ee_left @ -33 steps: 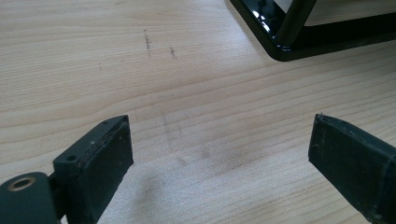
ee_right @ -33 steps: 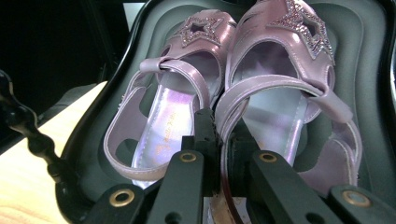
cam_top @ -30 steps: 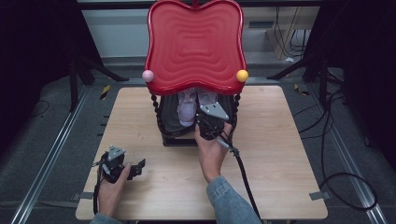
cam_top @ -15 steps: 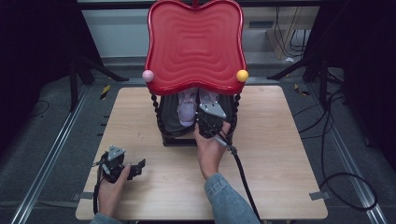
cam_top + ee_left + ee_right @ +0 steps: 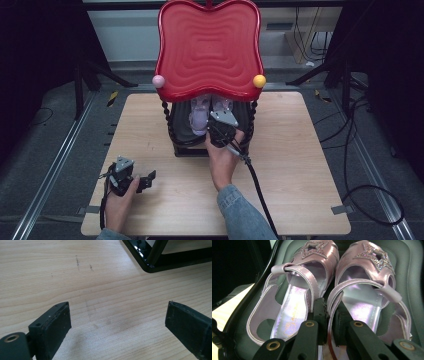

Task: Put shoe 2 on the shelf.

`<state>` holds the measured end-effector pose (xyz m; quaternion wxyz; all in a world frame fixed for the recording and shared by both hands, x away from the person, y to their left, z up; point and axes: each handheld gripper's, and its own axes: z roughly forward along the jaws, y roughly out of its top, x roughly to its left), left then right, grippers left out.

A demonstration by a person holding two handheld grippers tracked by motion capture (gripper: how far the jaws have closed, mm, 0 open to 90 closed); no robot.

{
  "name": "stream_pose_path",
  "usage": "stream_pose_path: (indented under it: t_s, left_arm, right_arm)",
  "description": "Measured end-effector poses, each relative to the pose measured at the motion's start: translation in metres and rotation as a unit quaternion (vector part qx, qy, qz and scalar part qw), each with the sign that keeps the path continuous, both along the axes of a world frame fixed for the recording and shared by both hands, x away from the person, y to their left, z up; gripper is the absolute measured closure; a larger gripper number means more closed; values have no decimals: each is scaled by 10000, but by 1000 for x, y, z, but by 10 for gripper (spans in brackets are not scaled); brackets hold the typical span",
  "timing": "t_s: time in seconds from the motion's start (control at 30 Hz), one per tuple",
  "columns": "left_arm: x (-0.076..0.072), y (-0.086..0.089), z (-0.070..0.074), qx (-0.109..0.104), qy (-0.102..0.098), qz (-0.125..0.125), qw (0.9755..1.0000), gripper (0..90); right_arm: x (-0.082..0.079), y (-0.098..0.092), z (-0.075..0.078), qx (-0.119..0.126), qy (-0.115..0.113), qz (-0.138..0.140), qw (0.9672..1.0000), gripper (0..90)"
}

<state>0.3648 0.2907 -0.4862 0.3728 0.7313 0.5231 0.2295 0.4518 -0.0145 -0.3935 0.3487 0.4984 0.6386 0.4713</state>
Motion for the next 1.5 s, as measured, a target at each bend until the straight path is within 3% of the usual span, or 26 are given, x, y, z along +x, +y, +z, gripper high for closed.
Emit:
stream_pose_path:
  t_s: [0.3, 0.43, 0.73, 0.97, 1.1, 1.27, 1.5]
  left_arm:
    - [0, -3, 0, 2, -8, -20, 10000, 58]
    - [0, -4, 0, 14, -5, -34, 10000, 58]
    - [0, -4, 0, 16, -7, -35, 10000, 58]
    - [-1, -5, 0, 14, -11, -52, 10000, 58]
    - [0, -6, 0, 39, -7, -79, 10000, 58]
    - [-1, -6, 0, 36, -15, -67, 10000, 57]
    - [-1, -6, 0, 58, -19, -60, 10000, 56]
  right_arm:
    - [-10, -2, 4, -37, -33, 78, 10000, 782]
    - [-15, -5, 5, -14, -25, 120, 9999, 843]
    - [-9, -3, 7, 118, -13, 219, 9997, 862]
    - [-8, -4, 5, 85, -7, 289, 9995, 840]
    - [-9, -7, 6, 81, -23, 325, 9994, 742]
    - [-18, -10, 13, -8, -75, 396, 9992, 541]
    - [-43, -17, 25, -242, -250, 617, 9975, 308]
